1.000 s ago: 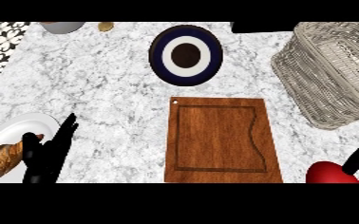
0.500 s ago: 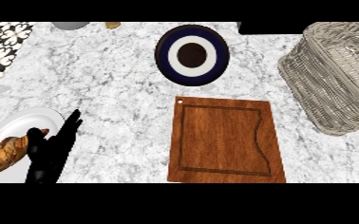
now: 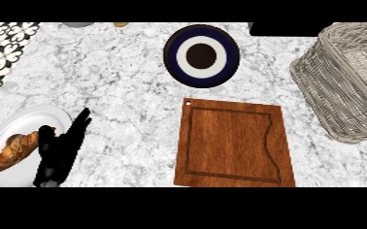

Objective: Pick the tomato from the cutting board and place it in the basket

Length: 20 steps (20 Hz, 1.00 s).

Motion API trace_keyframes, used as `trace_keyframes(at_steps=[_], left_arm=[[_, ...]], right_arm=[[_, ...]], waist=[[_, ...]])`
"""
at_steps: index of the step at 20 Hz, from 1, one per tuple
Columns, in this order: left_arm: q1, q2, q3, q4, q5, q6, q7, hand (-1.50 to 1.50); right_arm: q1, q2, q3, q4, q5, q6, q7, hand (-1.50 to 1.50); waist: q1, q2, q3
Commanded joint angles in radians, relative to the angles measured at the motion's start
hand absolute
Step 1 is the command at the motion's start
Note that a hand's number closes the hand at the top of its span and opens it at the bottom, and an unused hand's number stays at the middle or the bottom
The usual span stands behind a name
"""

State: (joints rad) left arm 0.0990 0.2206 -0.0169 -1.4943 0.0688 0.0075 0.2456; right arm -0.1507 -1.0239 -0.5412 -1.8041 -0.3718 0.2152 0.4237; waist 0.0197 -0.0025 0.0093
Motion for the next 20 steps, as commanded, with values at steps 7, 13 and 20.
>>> trace_keyframes(at_steps=[7, 13, 20], left_arm=[[0.007, -0.032, -0.028, 0.048, -0.025, 0.008, 0.067, 0.00], [0.011, -0.058, -0.020, 0.116, -0.031, 0.010, 0.004, 0.00], [0.024, -0.011, 0.025, 0.065, 0.006, -0.035, 0.038, 0.00]], right_arm=[[-0.191, 0.054, 0.191, 0.314, 0.138, -0.017, -0.161, 1.50], [-0.249, 0.114, 0.170, 0.581, 0.087, 0.069, -0.277, 1.50], [-0.398, 0.123, 0.213, 0.790, 0.168, 0.079, -0.362, 1.50]], waist=[[0.013, 0.011, -0.009], [0.006, 0.013, -0.009], [0.007, 0.009, -0.009]])
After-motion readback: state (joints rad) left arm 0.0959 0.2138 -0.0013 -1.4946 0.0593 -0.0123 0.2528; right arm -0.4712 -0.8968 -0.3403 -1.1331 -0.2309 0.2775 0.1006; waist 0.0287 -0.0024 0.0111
